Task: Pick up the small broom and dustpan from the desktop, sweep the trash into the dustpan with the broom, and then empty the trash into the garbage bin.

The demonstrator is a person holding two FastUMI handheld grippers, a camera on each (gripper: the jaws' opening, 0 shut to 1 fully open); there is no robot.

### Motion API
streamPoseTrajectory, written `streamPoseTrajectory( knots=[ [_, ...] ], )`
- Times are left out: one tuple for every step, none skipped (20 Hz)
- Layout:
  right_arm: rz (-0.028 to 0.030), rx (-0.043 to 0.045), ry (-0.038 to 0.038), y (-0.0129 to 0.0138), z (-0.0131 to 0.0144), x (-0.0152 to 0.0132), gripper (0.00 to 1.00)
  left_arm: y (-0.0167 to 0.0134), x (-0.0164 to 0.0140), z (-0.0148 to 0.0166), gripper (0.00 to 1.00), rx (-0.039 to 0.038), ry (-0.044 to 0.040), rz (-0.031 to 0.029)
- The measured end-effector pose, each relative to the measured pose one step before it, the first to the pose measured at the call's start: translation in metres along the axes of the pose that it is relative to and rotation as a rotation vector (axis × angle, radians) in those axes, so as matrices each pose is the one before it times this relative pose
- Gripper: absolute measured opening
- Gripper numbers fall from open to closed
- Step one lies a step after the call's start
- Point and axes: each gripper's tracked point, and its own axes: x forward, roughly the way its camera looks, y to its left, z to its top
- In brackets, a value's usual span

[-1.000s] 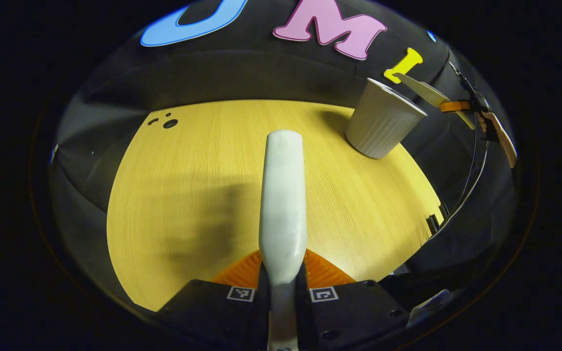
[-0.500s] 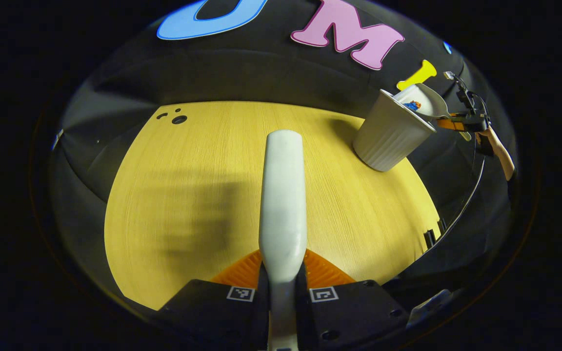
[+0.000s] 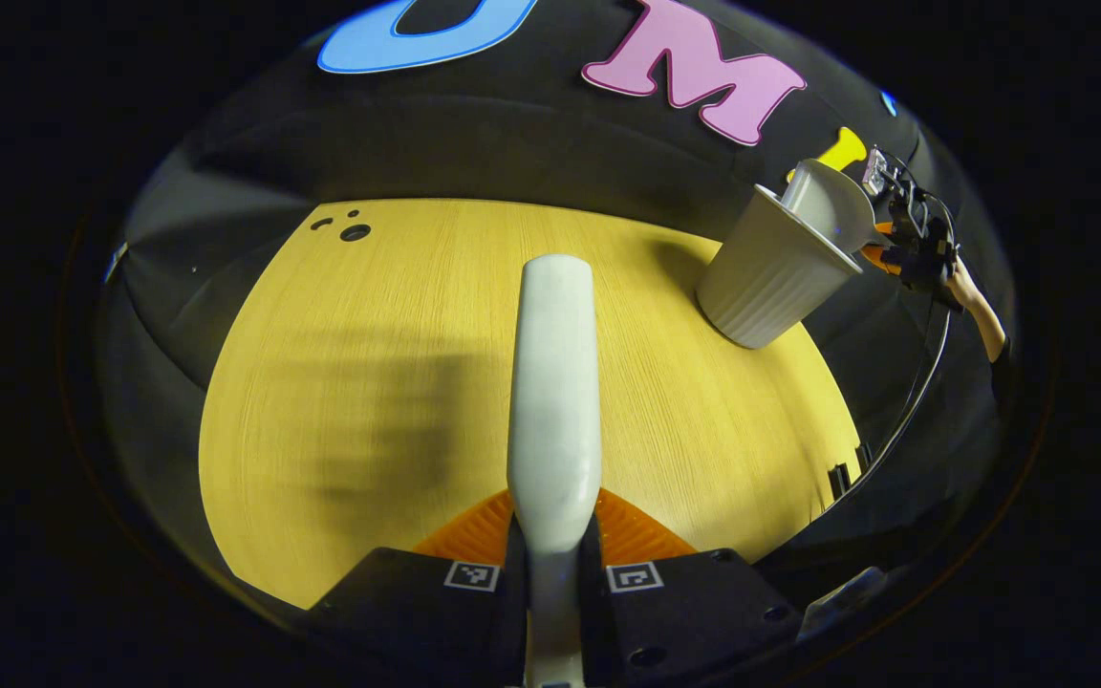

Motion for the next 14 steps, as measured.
streamPoseTrajectory(
  knots=[
    [-0.00353,-0.02725,0.00028,-0.00141,-0.00096,0.00225,0.34,0.00051,-0.00027,-0.00029,0.27,-0.00125,0.00015,0.00038],
    [-0.01014,-0.03319,0.00316,-0.00309,0.00112,0.00149,0.34,0.00038,0.00003,-0.00027,0.27,-0.00267,0.00128,-0.00012],
    [-0.0128,-0.04534,0.00228,-0.00272,0.00082,0.00103,0.31,0.00126,0.00029,-0.00052,0.27,-0.00289,0.00109,0.00081],
    [-0.01022,-0.0457,0.00152,0.00011,0.00154,0.00361,0.34,0.00075,-0.00028,0.0,0.27,-0.00179,0.00112,0.00087],
    [0.00649,-0.02913,-0.00208,0.00107,0.00147,0.00334,0.34,0.00136,-0.00015,0.00008,0.27,-0.00067,0.00013,0.00135],
    [0.00767,-0.01553,0.00187,0.00256,-0.00094,0.00333,0.34,0.00072,-0.00016,0.00048,0.27,0.00045,-0.0009,0.00086],
    [0.00146,-0.00618,0.0019,0.00203,0.00055,0.00097,0.34,0.00043,-0.00003,0.00099,0.27,-0.00169,-0.00034,0.0018],
    [-0.00495,-0.00736,0.00232,0.00268,0.00126,-0.00524,0.34,-0.00037,-0.00048,0.00005,0.26,-0.0011,-0.00095,-0.00039],
    [0.00207,-0.00382,-0.00188,0.00218,0.00223,-0.00262,0.35,-0.00053,-0.00027,0.00079,0.27,-0.00177,-0.00045,-0.00173],
    [0.00485,-0.00523,-0.00339,0.00265,0.00226,-0.00025,0.34,-0.0002,0.00102,-0.00057,0.26,-0.00093,-0.00074,-0.00245],
    [0.004,-0.0124,0.00114,0.00206,0.00122,-0.00067,0.31,-0.00037,0.00006,0.0009,0.27,0.00117,-0.00203,-0.00156],
    [0.01506,-0.00802,0.0034,0.00316,0.00113,-0.00033,0.34,-0.00036,0.00021,-0.00044,0.27,0.00161,-0.00013,-0.00113],
    [0.0261,0.00461,0.00661,0.00339,-0.00052,0.00119,0.34,-0.00032,-0.00004,0.00106,0.27,0.00096,-0.0025,-0.00285],
    [0.02703,0.02624,0.0073,0.00223,0.00032,0.00432,0.31,-0.0003,0.00048,-0.00012,0.27,0.00026,-0.00115,-0.00081]
  ],
)
